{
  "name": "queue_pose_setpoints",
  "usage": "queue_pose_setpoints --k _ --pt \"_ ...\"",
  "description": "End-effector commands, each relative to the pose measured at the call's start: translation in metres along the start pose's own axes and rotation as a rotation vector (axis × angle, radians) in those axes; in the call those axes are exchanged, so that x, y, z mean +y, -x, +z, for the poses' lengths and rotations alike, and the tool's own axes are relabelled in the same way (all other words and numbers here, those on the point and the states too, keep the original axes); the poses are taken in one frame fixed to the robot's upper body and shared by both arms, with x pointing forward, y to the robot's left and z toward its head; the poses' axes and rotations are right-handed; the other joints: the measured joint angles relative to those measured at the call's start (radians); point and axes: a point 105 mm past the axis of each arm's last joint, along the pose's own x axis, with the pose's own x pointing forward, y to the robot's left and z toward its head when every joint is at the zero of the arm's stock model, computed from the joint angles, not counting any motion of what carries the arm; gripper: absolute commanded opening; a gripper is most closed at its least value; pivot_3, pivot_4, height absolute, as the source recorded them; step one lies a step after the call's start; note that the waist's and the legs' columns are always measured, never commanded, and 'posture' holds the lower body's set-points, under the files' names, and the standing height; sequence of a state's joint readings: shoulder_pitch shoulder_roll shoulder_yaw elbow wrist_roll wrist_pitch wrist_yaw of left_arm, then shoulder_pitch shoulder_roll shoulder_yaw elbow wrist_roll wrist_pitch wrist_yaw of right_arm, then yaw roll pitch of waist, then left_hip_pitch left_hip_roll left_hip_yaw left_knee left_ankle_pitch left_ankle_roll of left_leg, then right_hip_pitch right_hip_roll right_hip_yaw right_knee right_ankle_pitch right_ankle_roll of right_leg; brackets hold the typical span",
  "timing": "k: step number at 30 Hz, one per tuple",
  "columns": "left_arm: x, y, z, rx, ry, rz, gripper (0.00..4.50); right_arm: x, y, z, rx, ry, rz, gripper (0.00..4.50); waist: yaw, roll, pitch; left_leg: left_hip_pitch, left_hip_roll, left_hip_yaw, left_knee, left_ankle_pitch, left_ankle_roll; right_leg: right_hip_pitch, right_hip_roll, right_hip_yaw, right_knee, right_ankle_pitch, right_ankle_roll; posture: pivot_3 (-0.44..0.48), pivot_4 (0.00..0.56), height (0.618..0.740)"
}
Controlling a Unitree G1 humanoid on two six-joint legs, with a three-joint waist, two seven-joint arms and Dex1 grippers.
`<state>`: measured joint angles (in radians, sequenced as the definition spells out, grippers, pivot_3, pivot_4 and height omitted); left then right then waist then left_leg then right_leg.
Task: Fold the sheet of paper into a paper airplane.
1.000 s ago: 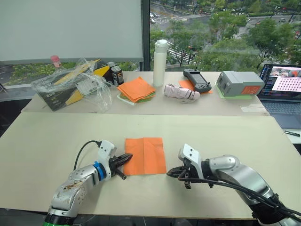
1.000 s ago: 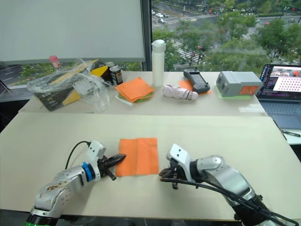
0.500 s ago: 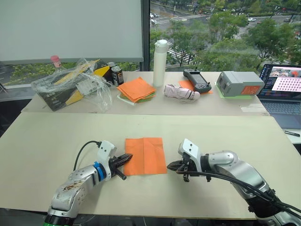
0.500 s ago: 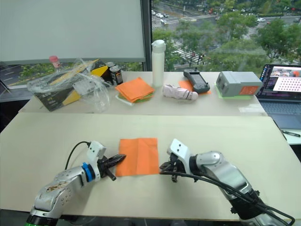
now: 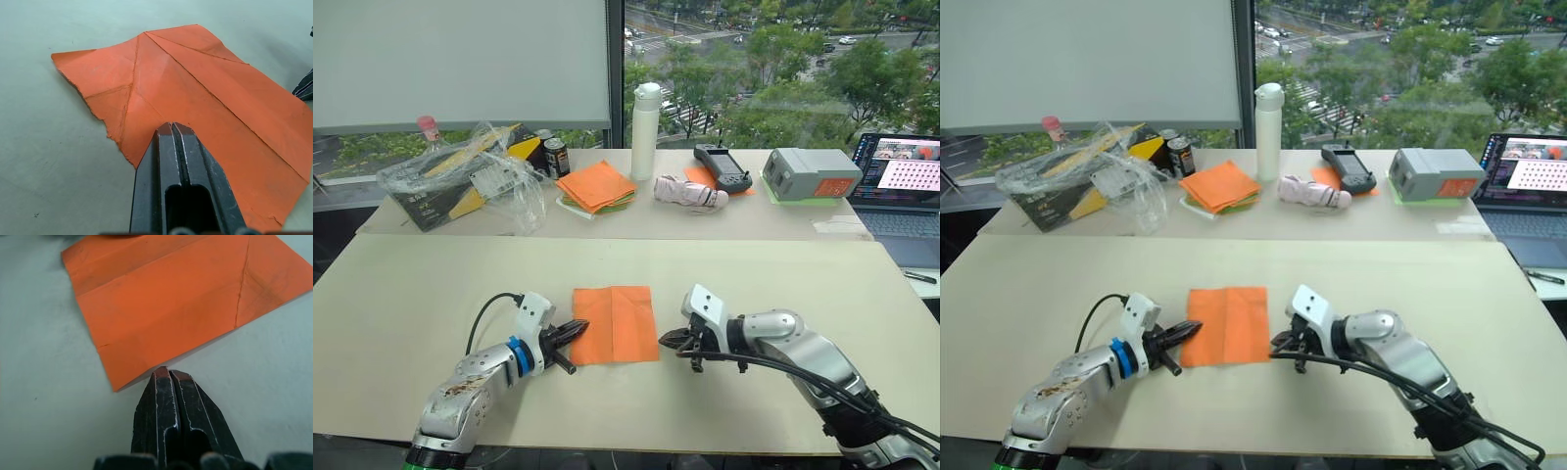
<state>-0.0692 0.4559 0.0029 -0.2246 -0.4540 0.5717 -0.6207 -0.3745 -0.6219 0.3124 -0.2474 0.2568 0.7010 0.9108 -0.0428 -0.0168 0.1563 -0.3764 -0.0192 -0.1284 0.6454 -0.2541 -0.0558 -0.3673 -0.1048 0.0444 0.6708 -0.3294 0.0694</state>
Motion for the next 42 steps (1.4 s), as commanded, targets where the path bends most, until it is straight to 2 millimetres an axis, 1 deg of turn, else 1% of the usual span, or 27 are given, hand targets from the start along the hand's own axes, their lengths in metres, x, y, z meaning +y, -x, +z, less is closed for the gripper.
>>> queue_pose_setpoints --k 1,10,16,21,25,35,42 --pt "-0.002 0.001 -0.004 0.017 0.002 -0.001 0.00 0.003 -0.002 0.002 -0.012 -0.018 0.014 0.03 0.000 0.000 0.000 0.000 0.000 0.000 0.000 0.000 0.000 0.000 0.000 0.000 0.000 0.000 0.000 0.000 0.150 0.740" --pt "-0.002 0.001 -0.004 0.018 0.001 -0.001 0.00 0.005 -0.001 0.010 -0.063 -0.088 0.035 0.03 0.001 0.000 0.000 0.000 0.000 0.000 0.000 0.000 0.000 0.000 0.000 0.000 0.000 0.000 0.000 0.000 0.150 0.740" --pt "-0.002 0.000 -0.004 0.018 0.000 -0.002 0.00 0.006 -0.001 0.030 -0.173 -0.153 0.054 0.03 0.001 0.000 0.000 0.000 0.000 0.000 0.000 0.000 0.000 0.000 0.000 0.000 0.000 0.000 0.000 0.000 0.150 0.740" --pt "-0.001 -0.001 -0.004 0.019 -0.001 -0.003 0.00 0.001 0.000 0.050 -0.272 -0.209 0.048 0.03 0.001 0.000 0.000 0.000 0.000 0.000 0.000 0.000 0.000 0.000 0.000 0.000 0.000 0.000 0.000 0.000 0.150 0.740" --pt "-0.002 -0.001 -0.004 0.019 -0.001 -0.004 0.00 0.004 -0.002 0.051 -0.266 -0.210 0.059 0.03 0.001 0.000 0.000 0.000 0.000 0.000 0.000 0.000 0.000 0.000 0.000 0.000 0.000 0.000 0.000 0.000 0.150 0.740" --pt "-0.004 -0.004 -0.003 0.013 -0.002 -0.009 0.00 0.011 -0.019 0.059 -0.284 -0.199 0.079 0.03 0.001 0.000 0.000 -0.001 0.000 0.000 0.000 0.000 0.000 -0.001 0.000 0.000 0.000 0.000 0.000 0.000 0.150 0.740" --pt "-0.015 -0.007 0.004 -0.024 0.027 -0.038 0.00 0.011 -0.022 0.055 -0.273 -0.197 0.072 0.03 0.001 0.000 0.000 -0.001 0.000 0.000 0.000 0.000 0.000 -0.001 0.000 0.000 0.000 0.000 0.000 0.000 0.150 0.740"
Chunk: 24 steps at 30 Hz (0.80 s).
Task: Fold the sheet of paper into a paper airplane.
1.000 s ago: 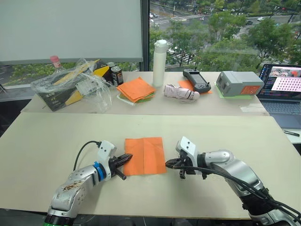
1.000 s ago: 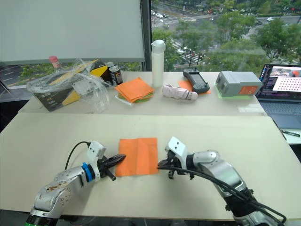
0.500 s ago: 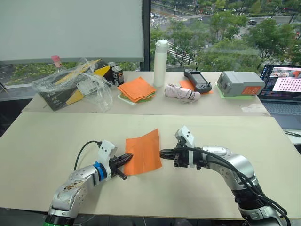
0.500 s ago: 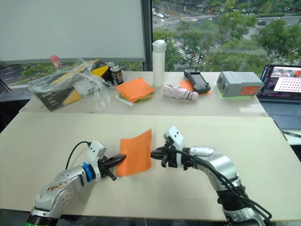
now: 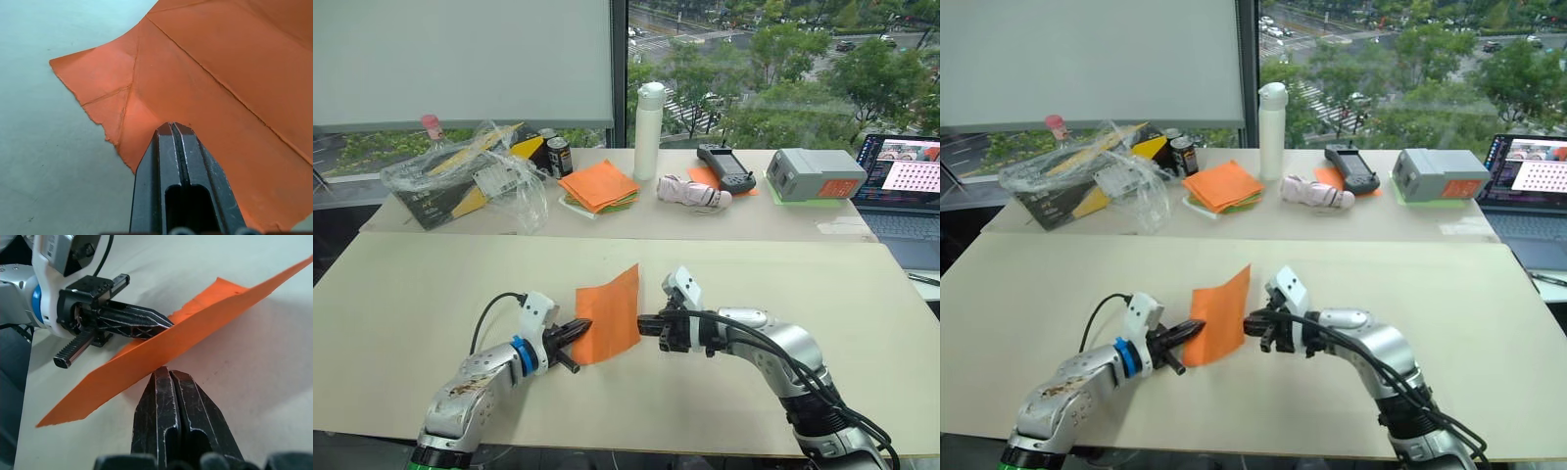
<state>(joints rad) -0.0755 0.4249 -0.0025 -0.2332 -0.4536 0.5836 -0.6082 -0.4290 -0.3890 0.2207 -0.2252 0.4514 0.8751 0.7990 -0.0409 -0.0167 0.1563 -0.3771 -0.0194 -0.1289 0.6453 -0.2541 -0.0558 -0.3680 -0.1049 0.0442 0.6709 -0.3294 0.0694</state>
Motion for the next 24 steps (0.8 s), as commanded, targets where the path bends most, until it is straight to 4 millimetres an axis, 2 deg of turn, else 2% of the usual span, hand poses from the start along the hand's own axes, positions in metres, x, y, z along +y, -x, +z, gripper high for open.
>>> queue_pose_setpoints --k 1,8,12,24 --pt "-0.011 -0.002 0.003 -0.014 0.019 -0.033 0.00 0.002 0.001 0.011 -0.033 0.055 0.003 0.03 -0.001 0.000 0.000 0.000 0.000 0.000 0.000 0.000 0.000 0.000 0.000 0.000 0.000 0.000 0.000 0.000 0.150 0.740" --pt "-0.016 -0.002 0.004 -0.012 0.029 -0.049 0.00 0.002 0.000 0.009 -0.031 0.058 -0.003 0.03 -0.002 0.000 0.000 0.000 0.000 0.000 0.000 0.000 0.000 -0.001 0.000 0.000 0.000 0.000 0.000 0.000 0.150 0.740" --pt "-0.016 -0.001 -0.006 0.022 0.028 -0.047 0.00 0.003 -0.003 0.011 -0.038 0.056 0.000 0.03 -0.002 0.000 0.000 0.000 0.000 0.000 0.000 0.000 0.000 -0.001 0.000 0.000 0.000 0.000 0.000 0.000 0.150 0.740" --pt "-0.013 0.001 -0.014 0.042 0.024 -0.035 0.00 0.009 -0.022 0.016 -0.049 0.071 0.016 0.03 -0.002 0.000 0.000 0.000 0.000 0.000 0.000 0.000 0.000 -0.001 0.000 0.000 0.000 0.000 0.000 0.000 0.150 0.740"
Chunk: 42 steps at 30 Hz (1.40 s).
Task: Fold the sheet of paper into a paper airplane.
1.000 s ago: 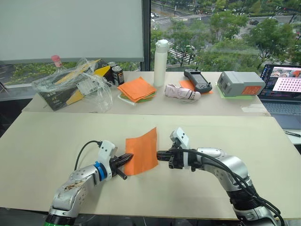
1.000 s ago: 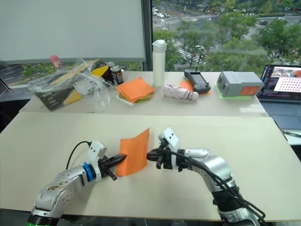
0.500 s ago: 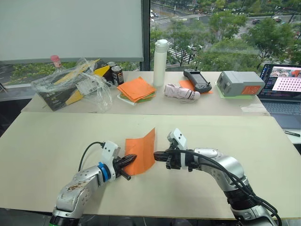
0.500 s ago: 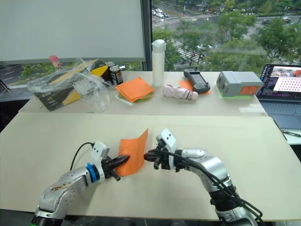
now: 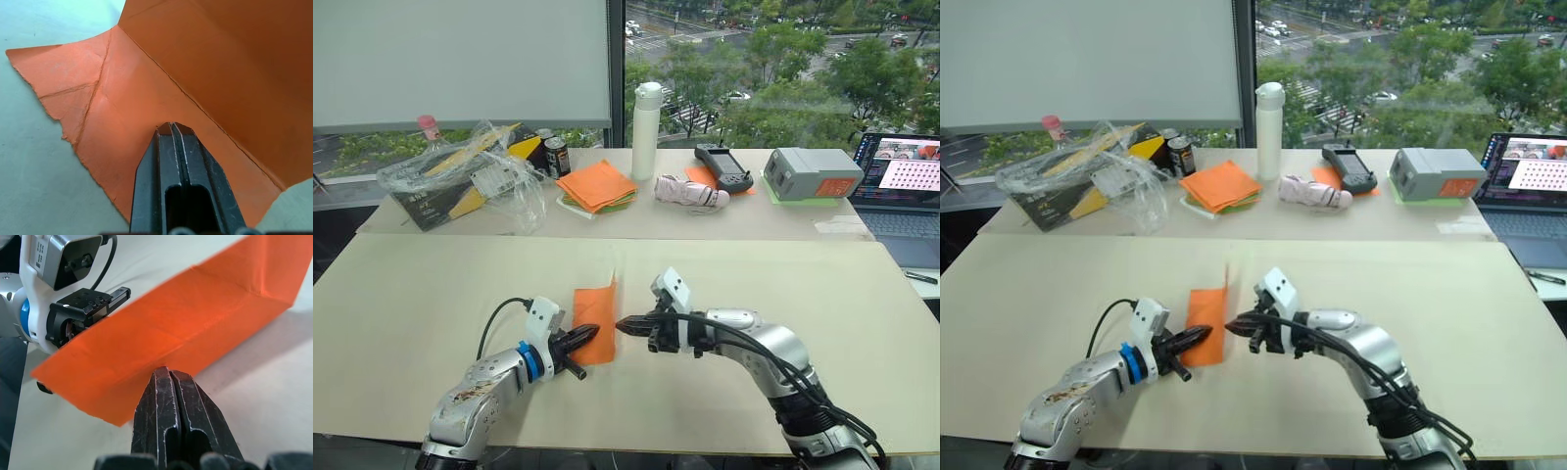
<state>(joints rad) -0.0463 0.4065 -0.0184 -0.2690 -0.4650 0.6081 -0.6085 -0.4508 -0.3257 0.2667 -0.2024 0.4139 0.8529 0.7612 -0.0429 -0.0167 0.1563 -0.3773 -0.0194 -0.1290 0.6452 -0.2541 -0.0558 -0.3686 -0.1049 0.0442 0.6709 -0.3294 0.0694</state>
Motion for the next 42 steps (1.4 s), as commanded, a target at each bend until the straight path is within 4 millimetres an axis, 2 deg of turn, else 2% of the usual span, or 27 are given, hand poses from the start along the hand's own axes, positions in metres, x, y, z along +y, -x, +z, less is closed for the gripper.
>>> queue_pose_setpoints --k 1,7,17,28,31,35,38,42 --pt "-0.001 0.002 -0.008 0.034 -0.005 -0.001 0.00 0.003 -0.005 0.013 -0.042 0.052 0.010 0.03 0.000 0.000 0.000 0.000 0.000 0.000 0.000 0.000 0.000 0.000 0.000 0.000 0.000 0.000 0.000 0.000 0.150 0.740" --pt "0.000 0.005 -0.010 0.036 -0.003 0.009 0.00 -0.001 -0.016 0.015 -0.048 0.035 -0.012 0.03 -0.002 0.000 0.000 0.000 0.000 0.000 0.000 0.000 0.000 0.000 0.000 0.000 0.000 0.000 0.000 0.000 0.150 0.740" --pt "0.006 0.013 -0.011 0.033 0.002 0.051 0.00 -0.001 -0.031 -0.003 0.030 0.047 -0.002 0.03 -0.004 0.000 0.000 0.000 0.000 0.000 0.000 0.000 0.000 -0.001 0.000 0.000 0.001 0.000 0.000 0.000 0.150 0.740" --pt "0.020 0.041 -0.009 0.012 0.026 0.162 0.00 0.000 -0.041 -0.011 0.066 0.077 0.011 0.03 -0.009 0.000 0.000 0.001 0.001 0.000 -0.001 0.000 0.000 -0.001 0.000 0.001 0.001 0.000 0.000 0.000 0.150 0.740" --pt "0.028 0.056 -0.001 -0.035 0.053 0.204 0.00 -0.001 -0.041 -0.013 0.071 0.079 0.010 0.03 -0.010 0.000 0.000 0.001 0.001 0.000 -0.001 0.000 0.000 -0.001 0.001 0.001 0.002 0.000 0.000 0.000 0.150 0.740" --pt "0.029 0.067 0.021 -0.140 0.114 0.199 0.00 -0.001 -0.040 -0.015 0.076 0.077 0.014 0.03 -0.006 0.000 0.000 0.001 0.001 0.000 -0.001 0.000 0.000 -0.001 0.001 0.000 0.002 0.000 0.000 0.000 0.150 0.740" --pt "0.024 0.067 0.040 -0.210 0.146 0.154 0.00 0.000 -0.040 -0.018 0.081 0.079 0.020 0.03 -0.001 0.000 0.000 0.001 0.001 0.000 -0.001 0.000 0.000 -0.001 0.001 0.001 0.001 0.000 0.000 0.000 0.150 0.740" --pt "0.013 0.055 0.052 -0.224 0.151 0.103 0.00 0.000 -0.040 -0.019 0.084 0.081 0.021 0.03 -0.001 0.000 0.000 0.001 0.001 0.000 -0.001 0.000 0.000 -0.001 0.000 0.001 0.001 0.000 0.000 0.000 0.150 0.740"
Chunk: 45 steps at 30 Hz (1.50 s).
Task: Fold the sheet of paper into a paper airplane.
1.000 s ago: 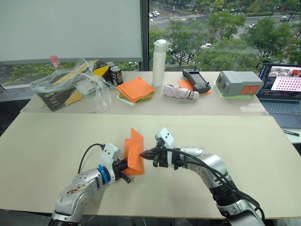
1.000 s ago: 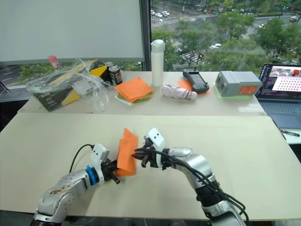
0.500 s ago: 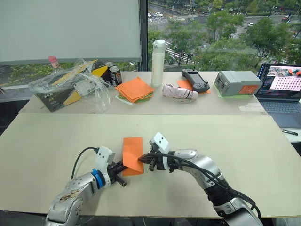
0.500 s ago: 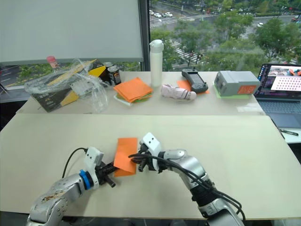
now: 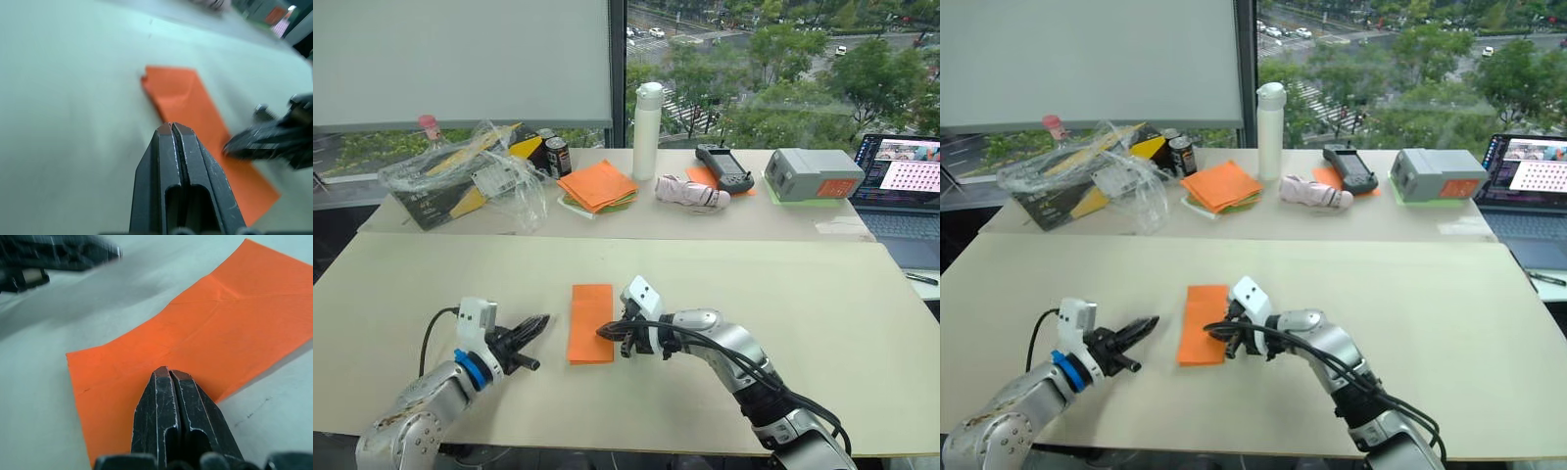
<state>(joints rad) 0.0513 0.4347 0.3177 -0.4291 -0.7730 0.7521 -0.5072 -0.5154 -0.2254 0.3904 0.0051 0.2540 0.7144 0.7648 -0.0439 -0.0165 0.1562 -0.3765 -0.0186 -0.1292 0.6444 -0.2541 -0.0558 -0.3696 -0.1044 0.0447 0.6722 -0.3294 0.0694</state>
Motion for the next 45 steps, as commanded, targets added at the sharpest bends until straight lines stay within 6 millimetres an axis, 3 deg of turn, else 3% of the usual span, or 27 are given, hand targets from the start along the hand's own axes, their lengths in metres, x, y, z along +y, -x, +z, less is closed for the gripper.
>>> queue_pose_setpoints --k 1,7,18,25,34,45 --pt "-0.021 -0.009 0.008 -0.008 -0.013 -0.074 0.00 0.004 -0.001 -0.003 0.007 0.012 0.018 0.03 -0.001 0.000 0.000 0.000 0.000 0.000 0.000 0.000 0.000 0.000 0.000 0.000 0.000 0.000 0.000 0.000 0.150 0.740" --pt "-0.038 -0.020 -0.020 0.138 -0.054 -0.150 0.00 0.001 0.001 -0.002 0.003 0.012 -0.002 0.03 -0.002 0.000 0.000 0.000 0.000 0.000 0.000 0.000 0.000 0.000 0.000 0.000 0.000 0.000 0.000 0.000 0.150 0.740" --pt "-0.019 -0.016 -0.053 0.263 -0.113 -0.094 0.00 0.000 0.011 -0.003 0.005 0.022 -0.028 0.03 0.001 0.000 0.000 0.000 0.000 0.000 0.000 0.000 0.000 0.000 0.000 0.000 -0.001 0.000 0.000 0.000 0.150 0.740" --pt "-0.019 -0.014 -0.060 0.280 -0.104 -0.095 0.00 0.006 0.020 -0.002 0.023 0.044 -0.004 0.03 0.001 0.000 0.000 0.000 0.000 0.000 0.000 0.000 0.000 0.000 0.000 0.000 -0.001 0.000 0.000 0.000 0.150 0.740" --pt "-0.021 -0.016 -0.059 0.271 -0.104 -0.089 0.00 -0.003 0.009 -0.010 0.046 0.010 -0.041 0.03 0.000 0.000 0.000 0.000 0.000 0.000 0.000 0.000 0.000 0.000 0.000 0.000 -0.001 0.000 0.000 0.000 0.150 0.740" --pt "-0.019 -0.012 -0.057 0.266 -0.109 -0.074 0.00 -0.038 0.004 -0.014 0.041 -0.073 -0.183 0.03 -0.001 0.000 0.000 0.004 0.000 0.000 -0.001 0.000 0.000 0.003 0.000 0.000 0.000 0.000 0.000 0.000 0.150 0.740"
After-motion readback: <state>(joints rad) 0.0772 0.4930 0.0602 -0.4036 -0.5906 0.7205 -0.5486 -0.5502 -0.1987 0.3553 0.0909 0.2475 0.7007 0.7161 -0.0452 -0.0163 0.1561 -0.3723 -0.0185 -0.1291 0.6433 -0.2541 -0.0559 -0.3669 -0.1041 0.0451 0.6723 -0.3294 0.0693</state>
